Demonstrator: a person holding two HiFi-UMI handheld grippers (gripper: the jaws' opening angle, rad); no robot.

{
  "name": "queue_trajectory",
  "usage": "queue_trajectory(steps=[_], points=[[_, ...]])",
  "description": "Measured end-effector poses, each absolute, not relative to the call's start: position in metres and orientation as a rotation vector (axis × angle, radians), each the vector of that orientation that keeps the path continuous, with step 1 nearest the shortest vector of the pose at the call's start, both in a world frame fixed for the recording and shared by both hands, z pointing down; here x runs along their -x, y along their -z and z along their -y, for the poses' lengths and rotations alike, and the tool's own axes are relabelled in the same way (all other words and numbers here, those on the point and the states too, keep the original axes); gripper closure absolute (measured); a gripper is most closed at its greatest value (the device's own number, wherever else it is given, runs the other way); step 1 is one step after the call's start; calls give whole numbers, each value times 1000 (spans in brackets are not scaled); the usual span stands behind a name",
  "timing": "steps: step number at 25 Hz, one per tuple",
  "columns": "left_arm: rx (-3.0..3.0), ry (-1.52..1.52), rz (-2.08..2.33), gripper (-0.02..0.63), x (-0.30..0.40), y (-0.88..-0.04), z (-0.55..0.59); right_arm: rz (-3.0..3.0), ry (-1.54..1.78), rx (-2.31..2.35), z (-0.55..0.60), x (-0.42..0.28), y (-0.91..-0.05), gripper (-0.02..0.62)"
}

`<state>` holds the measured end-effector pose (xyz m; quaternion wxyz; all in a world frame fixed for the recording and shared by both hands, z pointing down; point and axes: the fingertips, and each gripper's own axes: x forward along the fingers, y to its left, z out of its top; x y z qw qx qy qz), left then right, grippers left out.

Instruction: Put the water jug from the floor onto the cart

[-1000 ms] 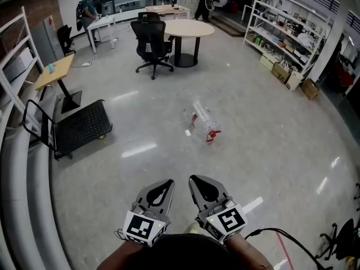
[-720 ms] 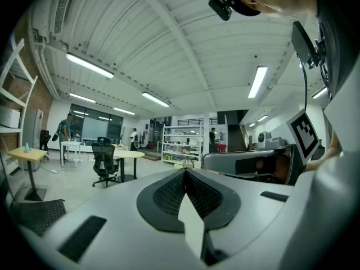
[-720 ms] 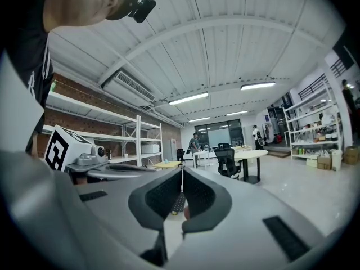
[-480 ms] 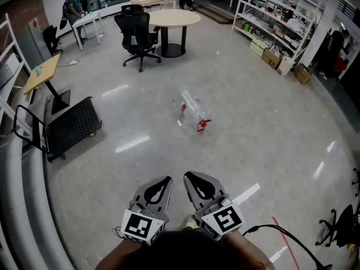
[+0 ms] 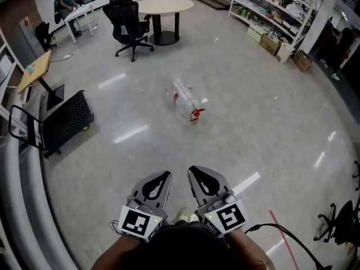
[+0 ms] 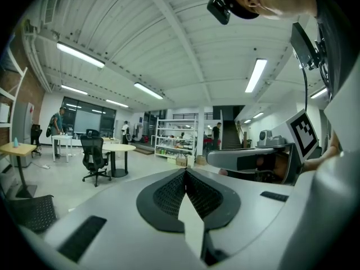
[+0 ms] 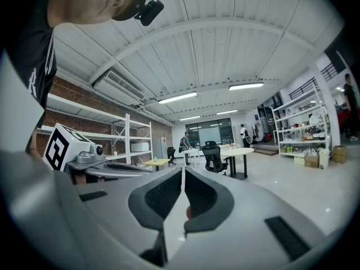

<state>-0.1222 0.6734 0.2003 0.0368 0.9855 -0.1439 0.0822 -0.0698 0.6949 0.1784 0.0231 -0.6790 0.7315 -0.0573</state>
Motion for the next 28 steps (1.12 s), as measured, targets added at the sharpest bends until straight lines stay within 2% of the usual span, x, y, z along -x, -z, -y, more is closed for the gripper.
queue_trajectory(steps=[11,22,28], points=[[-3033,-294,359,601,39,-210,-608,-2190,286,2148,-642,-14,-203,591],[-3083,-246,137,601,-72,-227,-412,-2046,360,2304,-446,-114,-229,591],[-3132,-240,4,601,-132,-225,-345,-1965,345,2373,-379,-169,-228,591]])
